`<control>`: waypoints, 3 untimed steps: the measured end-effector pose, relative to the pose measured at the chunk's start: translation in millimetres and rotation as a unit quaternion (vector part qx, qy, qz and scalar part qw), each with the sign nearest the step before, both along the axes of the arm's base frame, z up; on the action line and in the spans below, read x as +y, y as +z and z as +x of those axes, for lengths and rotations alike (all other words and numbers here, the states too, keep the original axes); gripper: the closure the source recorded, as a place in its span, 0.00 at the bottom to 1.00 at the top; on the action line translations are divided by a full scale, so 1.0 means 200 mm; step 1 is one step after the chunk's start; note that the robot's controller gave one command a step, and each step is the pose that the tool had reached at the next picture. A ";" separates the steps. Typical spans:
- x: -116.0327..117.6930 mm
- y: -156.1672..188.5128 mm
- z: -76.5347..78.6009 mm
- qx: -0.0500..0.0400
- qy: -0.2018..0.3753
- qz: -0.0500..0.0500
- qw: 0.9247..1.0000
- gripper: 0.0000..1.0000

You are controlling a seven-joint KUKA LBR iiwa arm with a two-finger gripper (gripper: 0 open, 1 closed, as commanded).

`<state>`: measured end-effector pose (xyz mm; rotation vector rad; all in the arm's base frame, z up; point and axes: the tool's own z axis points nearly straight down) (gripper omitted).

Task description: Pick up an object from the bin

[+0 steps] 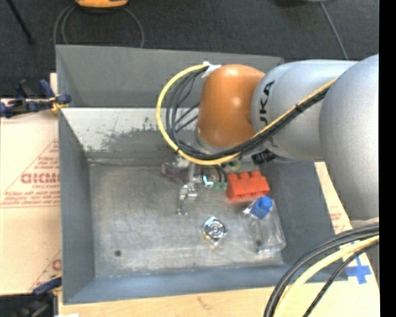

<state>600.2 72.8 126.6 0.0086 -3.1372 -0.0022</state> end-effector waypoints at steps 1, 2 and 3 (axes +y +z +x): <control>0.00 0.02 0.01 -0.004 -0.001 0.000 1.000 1.00; 0.06 0.25 0.12 -0.008 0.012 0.000 1.000 1.00; 0.04 0.38 0.14 -0.007 0.013 -0.001 1.000 1.00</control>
Offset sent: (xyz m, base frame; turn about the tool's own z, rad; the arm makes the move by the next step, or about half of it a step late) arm 0.0000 0.0000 0.0000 0.0000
